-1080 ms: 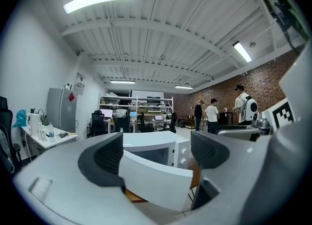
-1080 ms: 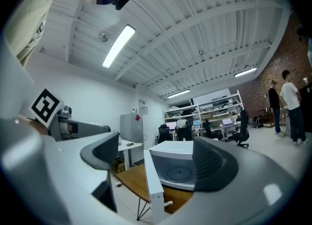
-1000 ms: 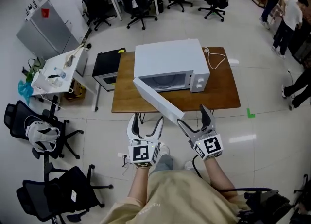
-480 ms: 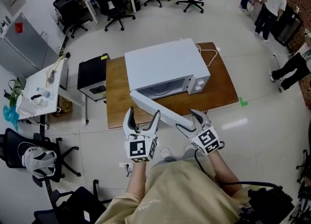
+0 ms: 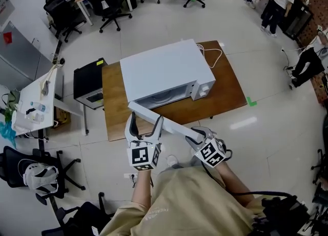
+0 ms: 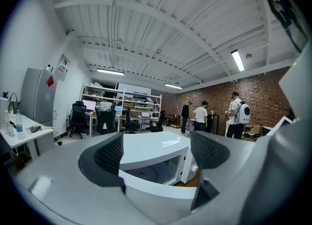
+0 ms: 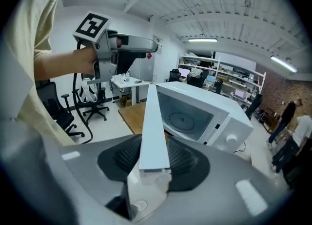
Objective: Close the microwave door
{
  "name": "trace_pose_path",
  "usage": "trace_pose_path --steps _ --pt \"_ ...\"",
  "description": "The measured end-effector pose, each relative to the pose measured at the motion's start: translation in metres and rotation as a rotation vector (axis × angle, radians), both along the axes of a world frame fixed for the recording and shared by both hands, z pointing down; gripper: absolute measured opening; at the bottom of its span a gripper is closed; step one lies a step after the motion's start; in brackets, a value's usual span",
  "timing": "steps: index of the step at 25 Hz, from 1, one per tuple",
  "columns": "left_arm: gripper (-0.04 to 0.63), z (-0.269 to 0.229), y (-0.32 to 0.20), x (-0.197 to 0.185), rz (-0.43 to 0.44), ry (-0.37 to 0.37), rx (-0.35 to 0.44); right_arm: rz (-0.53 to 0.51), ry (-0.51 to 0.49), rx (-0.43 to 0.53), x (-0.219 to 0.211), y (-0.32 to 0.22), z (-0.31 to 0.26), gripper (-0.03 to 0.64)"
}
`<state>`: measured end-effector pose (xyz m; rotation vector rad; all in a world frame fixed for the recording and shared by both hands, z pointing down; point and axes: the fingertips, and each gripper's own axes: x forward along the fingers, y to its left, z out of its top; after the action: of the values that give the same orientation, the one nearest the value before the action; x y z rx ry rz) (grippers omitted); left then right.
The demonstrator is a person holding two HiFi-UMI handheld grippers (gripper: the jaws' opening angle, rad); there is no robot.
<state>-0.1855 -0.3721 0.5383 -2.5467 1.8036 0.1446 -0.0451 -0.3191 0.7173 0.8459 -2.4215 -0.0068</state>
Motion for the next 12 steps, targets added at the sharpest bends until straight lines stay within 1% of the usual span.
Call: trace_pose_path --steps 5,12 --pt "0.434 -0.006 -0.011 -0.003 -0.013 -0.009 -0.001 0.016 0.017 0.044 0.011 -0.020 -0.007 0.171" --pt "0.434 -0.002 -0.015 -0.005 -0.038 -0.012 -0.004 0.073 0.036 0.130 0.033 -0.051 -0.006 0.207"
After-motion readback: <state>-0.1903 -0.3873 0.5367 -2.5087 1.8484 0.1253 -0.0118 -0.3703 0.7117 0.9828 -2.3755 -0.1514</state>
